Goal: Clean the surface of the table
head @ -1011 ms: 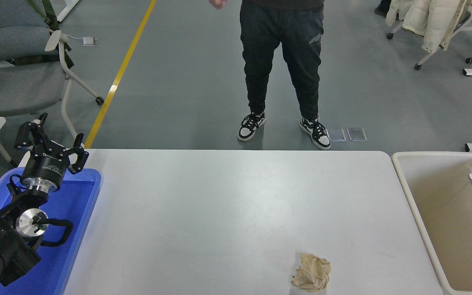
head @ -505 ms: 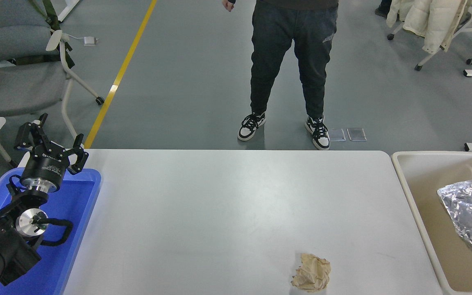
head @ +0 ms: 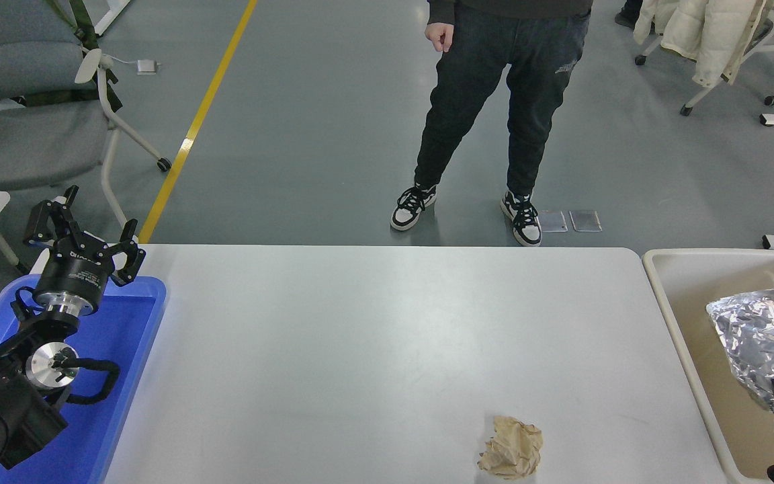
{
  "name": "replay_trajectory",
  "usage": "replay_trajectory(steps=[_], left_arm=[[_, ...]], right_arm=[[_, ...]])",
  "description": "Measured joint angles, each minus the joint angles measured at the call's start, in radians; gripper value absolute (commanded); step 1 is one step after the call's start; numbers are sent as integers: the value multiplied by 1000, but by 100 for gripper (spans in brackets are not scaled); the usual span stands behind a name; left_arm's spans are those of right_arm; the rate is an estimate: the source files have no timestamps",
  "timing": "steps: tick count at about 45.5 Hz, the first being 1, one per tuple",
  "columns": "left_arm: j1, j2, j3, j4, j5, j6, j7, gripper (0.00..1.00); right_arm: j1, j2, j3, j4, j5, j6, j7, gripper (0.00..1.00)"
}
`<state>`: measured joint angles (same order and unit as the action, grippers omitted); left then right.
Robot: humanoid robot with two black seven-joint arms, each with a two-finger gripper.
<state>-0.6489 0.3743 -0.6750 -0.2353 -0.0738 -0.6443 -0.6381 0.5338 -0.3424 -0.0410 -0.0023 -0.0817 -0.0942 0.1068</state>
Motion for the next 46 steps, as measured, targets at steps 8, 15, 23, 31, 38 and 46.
replay_trajectory(steps=[8,15,23,31,38,46], left_arm=[[0,0,0,0,0,0,0,100],[-1,0,0,0,0,0,0,100],[-1,0,0,0,0,0,0,100],[0,0,0,-1,0,0,0,100],[0,0,0,0,0,0,0,100],[0,0,0,0,0,0,0,100]], right_arm=[[11,0,0,-1,0,-14,0,98],[19,-5,0,-4,0,-18,0,98],[34,-15,32,-6,2,-17,1,98],[50,-49,219,47,3,-3,15,99],[31,-93,532,186,-1,16,24,99],[-46,-163,820,402,-6,83,29,99]])
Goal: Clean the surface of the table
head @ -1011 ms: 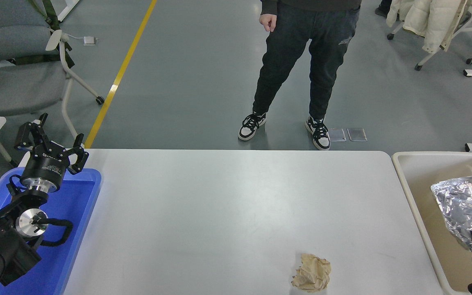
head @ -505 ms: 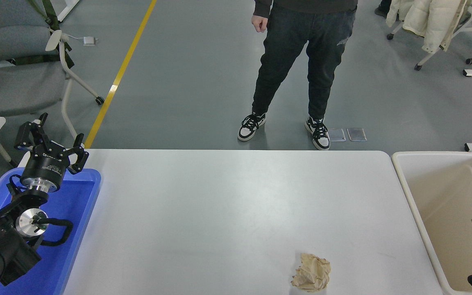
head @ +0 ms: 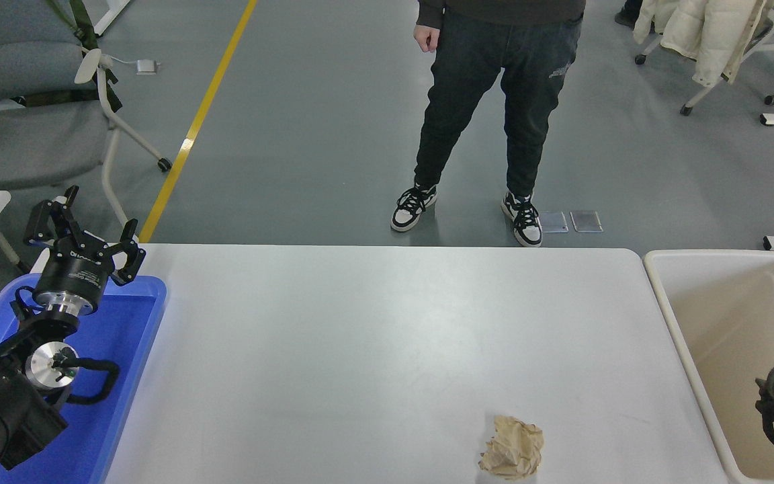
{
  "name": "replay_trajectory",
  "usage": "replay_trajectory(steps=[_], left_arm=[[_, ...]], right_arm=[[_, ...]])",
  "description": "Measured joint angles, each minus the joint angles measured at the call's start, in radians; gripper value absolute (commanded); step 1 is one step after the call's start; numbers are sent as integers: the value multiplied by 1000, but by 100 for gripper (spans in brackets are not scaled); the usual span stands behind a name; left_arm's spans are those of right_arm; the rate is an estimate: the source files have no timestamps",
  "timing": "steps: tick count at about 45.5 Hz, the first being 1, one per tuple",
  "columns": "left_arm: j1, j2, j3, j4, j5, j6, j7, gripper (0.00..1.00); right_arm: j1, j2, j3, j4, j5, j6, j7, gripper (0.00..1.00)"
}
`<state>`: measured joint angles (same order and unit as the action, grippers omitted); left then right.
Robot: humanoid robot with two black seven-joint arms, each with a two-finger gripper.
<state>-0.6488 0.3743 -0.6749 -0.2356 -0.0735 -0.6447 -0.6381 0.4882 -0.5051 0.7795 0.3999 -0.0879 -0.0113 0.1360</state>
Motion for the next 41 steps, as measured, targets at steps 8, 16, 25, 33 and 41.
replay_trajectory(steps=[8,16,25,33,41], left_arm=[[0,0,0,0,0,0,0,100],[0,0,1,0,0,1,0,100],[0,0,1,0,0,1,0,100],[-1,0,0,0,0,1,0,100],[-1,0,0,0,0,-1,0,100]], right_arm=[[-20,-30,130,122,5,105,3,99],[-7,-23,189,216,9,186,13,99],[26,15,201,293,-22,226,137,99],[52,74,198,315,-101,236,247,99],[79,132,189,284,-154,212,304,99]])
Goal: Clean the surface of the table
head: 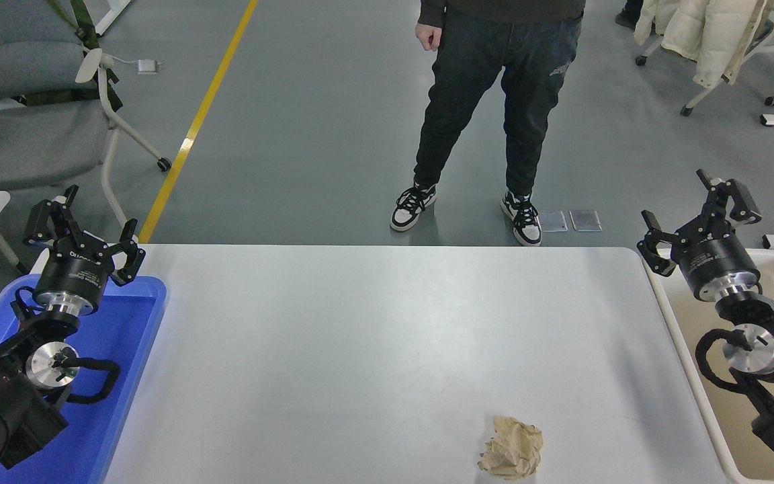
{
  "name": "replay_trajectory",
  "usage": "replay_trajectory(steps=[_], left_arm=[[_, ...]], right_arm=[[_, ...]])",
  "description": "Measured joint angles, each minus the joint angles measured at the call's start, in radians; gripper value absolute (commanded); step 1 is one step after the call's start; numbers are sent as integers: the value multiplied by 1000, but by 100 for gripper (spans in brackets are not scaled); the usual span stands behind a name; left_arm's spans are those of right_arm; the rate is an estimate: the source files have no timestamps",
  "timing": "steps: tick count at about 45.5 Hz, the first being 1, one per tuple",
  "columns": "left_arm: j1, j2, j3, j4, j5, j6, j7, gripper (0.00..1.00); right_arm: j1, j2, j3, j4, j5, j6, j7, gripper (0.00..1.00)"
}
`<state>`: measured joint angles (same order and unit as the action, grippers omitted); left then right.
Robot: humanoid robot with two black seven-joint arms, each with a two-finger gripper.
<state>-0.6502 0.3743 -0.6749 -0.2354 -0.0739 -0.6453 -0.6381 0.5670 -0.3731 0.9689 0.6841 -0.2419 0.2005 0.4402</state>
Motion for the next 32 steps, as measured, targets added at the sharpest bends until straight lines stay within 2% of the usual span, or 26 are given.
replay_trajectory(steps=[14,21,25,32], left_arm=[[0,0,0,0,0,0,0,100],[0,0,0,0,0,0,0,100],[0,0,0,0,0,0,0,100],[0,0,0,0,0,-1,0,100]], right_arm=[[23,48,-30,-50,-32,-76,39,99],[20,32,-66,6,-33,-119,31,99],[14,7,-95,72,-30,-155,4,99],[0,-52,-139,208,-41,-215,-106,99]])
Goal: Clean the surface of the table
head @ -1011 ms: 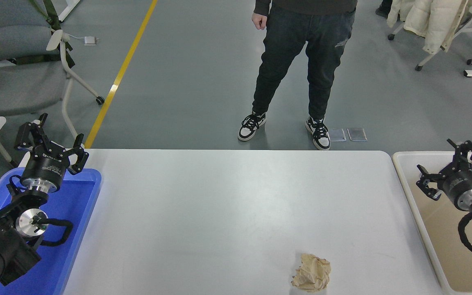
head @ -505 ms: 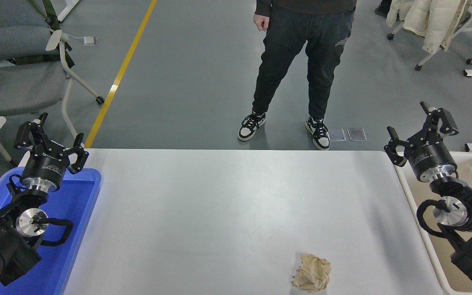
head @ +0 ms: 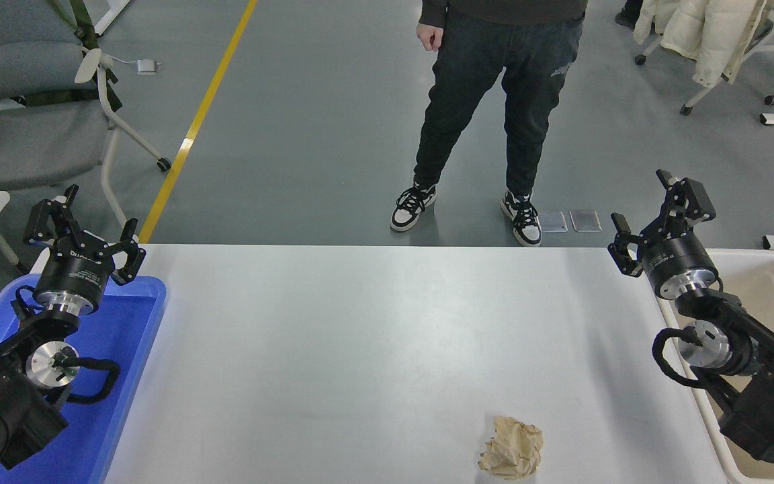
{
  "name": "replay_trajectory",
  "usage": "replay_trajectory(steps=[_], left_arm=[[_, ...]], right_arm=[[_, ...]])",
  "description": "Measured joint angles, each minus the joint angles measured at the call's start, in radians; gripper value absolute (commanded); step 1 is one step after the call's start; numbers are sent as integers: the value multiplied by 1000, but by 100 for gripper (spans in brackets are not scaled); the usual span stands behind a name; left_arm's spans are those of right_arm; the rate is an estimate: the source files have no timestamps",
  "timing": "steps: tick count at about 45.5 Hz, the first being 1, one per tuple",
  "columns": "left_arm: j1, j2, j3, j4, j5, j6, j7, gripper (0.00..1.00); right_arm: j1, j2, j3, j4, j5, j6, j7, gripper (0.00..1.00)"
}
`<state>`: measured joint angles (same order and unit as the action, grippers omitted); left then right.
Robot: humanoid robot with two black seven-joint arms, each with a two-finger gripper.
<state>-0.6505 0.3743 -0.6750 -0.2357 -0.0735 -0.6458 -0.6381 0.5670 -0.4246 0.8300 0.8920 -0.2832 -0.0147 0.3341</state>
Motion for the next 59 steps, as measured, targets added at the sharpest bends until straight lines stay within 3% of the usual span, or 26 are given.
replay_trajectory(steps=[15,31,43,59], left_arm=[[0,0,0,0,0,-1,0,100],[0,0,0,0,0,-1,0,100],[0,0,0,0,0,-1,0,100],[0,0,0,0,0,-3,0,100]], right_arm=[[-22,-189,-117,383,-107,-162,-214,99],[17,-340,-258,634,-249,-219,-415,99],[140,-408,-417,734,-341,-190,-499,99],[424,-442,-765,806,-440,-109,-548,99]])
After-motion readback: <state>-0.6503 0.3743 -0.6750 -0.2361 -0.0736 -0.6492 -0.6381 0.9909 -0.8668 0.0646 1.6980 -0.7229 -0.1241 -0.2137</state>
